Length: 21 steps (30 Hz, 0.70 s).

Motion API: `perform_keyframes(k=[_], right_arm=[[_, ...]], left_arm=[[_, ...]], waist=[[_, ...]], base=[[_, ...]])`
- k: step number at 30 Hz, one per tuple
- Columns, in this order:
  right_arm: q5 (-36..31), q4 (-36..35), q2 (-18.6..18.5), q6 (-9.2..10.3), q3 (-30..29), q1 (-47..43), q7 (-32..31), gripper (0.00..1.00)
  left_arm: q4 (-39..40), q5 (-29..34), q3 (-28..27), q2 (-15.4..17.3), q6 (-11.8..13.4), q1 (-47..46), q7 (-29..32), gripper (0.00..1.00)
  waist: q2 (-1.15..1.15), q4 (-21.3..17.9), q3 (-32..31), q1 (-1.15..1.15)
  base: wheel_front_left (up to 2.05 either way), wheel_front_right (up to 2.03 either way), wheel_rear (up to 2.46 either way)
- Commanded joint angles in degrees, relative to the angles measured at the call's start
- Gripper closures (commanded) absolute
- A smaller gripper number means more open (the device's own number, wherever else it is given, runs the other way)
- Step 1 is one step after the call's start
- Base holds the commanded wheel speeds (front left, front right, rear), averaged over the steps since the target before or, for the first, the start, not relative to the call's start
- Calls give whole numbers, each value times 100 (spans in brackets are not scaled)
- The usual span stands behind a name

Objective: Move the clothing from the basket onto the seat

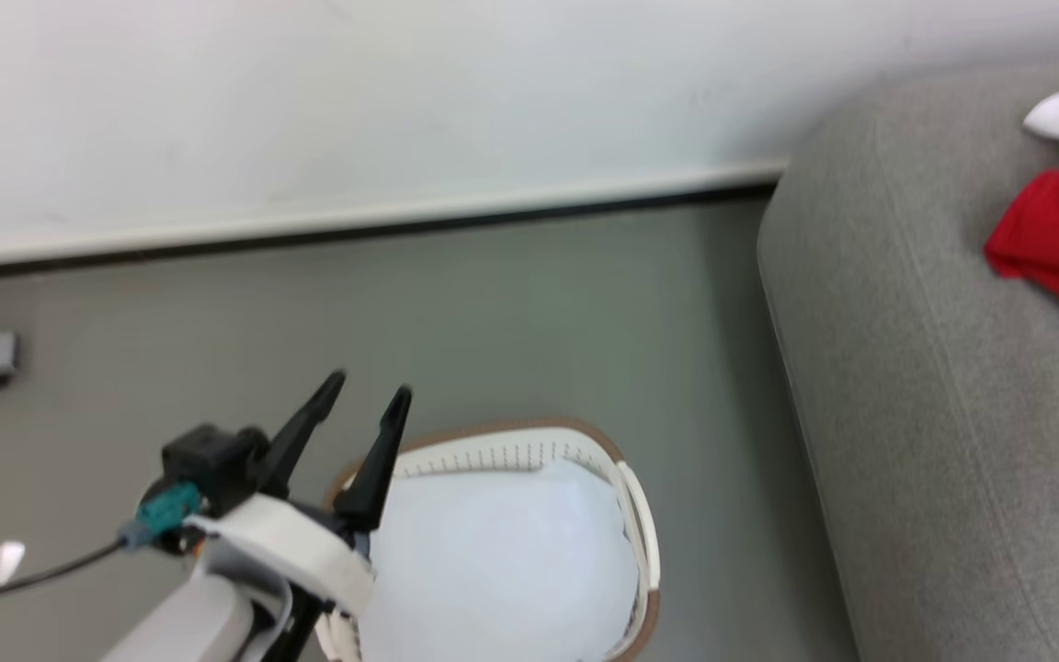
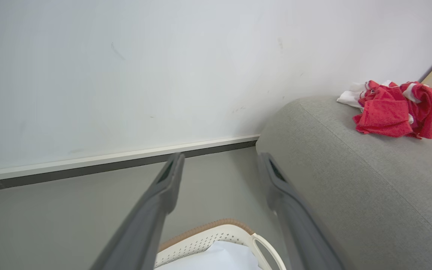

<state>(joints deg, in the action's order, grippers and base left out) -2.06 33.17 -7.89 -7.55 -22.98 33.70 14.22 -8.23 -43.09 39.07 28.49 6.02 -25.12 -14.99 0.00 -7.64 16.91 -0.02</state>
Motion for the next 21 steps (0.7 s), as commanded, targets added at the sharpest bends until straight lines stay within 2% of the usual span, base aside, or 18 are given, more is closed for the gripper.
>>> perform_keyframes(k=[1, 9, 17, 21], right_arm=[[64, -94, 42, 13, 73, -207, 43, 0], [515, -757, 385, 13, 1050, -1546, 89, 0], [841, -1274, 499, 13, 1753, -2569, 96, 0], [1097, -1363, 498, 13, 2037, -2911, 88, 0]], left_arm=[[-50, 91, -57, -35, 35, 154, -12, 0], [-306, 695, -933, -511, 133, 1205, -15, 0], [-510, 1351, -1796, -955, -136, 2080, -16, 0], [-536, 1688, -2173, -1181, -353, 2364, -16, 0]], waist=[[0, 128, -377, 2], [0, 396, -1111, 2], [0, 475, -1645, 2], [0, 438, -1751, 2]], base=[[0, 0, 0], [0, 0, 0], [0, 0, 0], [0, 0, 0]])
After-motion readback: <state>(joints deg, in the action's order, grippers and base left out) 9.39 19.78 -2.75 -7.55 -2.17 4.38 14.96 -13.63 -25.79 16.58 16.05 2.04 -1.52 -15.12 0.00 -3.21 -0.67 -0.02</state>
